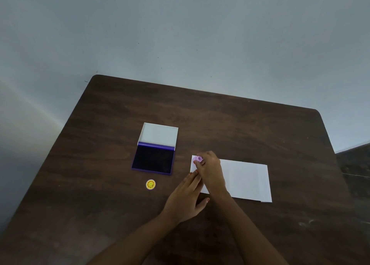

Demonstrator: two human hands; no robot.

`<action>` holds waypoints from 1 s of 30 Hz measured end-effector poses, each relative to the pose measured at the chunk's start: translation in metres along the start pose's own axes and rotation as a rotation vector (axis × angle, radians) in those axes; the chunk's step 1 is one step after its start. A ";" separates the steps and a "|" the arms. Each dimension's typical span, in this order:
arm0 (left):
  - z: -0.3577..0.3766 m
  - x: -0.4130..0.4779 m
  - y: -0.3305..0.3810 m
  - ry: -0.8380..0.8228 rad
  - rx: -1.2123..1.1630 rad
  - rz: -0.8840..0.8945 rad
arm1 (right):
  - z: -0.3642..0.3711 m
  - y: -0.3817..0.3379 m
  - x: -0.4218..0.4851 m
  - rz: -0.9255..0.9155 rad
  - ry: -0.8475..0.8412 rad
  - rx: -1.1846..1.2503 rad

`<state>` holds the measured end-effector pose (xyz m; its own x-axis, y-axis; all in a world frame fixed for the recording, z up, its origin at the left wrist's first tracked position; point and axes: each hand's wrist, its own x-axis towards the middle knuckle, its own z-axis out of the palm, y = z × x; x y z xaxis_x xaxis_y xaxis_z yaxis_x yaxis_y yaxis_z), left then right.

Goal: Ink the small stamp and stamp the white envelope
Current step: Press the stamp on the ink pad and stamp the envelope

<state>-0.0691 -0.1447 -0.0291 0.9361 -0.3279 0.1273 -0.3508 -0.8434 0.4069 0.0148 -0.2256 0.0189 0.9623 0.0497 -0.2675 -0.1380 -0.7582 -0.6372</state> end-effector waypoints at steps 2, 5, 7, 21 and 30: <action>-0.001 0.000 0.001 0.032 0.005 0.022 | 0.001 -0.001 0.000 -0.008 -0.018 -0.005; 0.000 0.000 -0.002 0.062 -0.020 0.033 | 0.004 -0.005 0.004 -0.005 -0.034 -0.049; 0.000 0.002 -0.002 0.069 -0.008 0.042 | 0.005 -0.005 0.006 0.014 -0.028 -0.055; -0.006 0.000 0.001 0.088 0.034 0.043 | 0.011 -0.008 0.003 0.074 -0.024 0.023; -0.004 -0.001 0.000 0.089 0.016 0.040 | 0.011 -0.004 0.002 0.075 0.013 0.089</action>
<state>-0.0700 -0.1431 -0.0255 0.9196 -0.3230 0.2236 -0.3878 -0.8372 0.3856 0.0143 -0.2151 0.0129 0.9511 -0.0138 -0.3084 -0.2300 -0.6984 -0.6778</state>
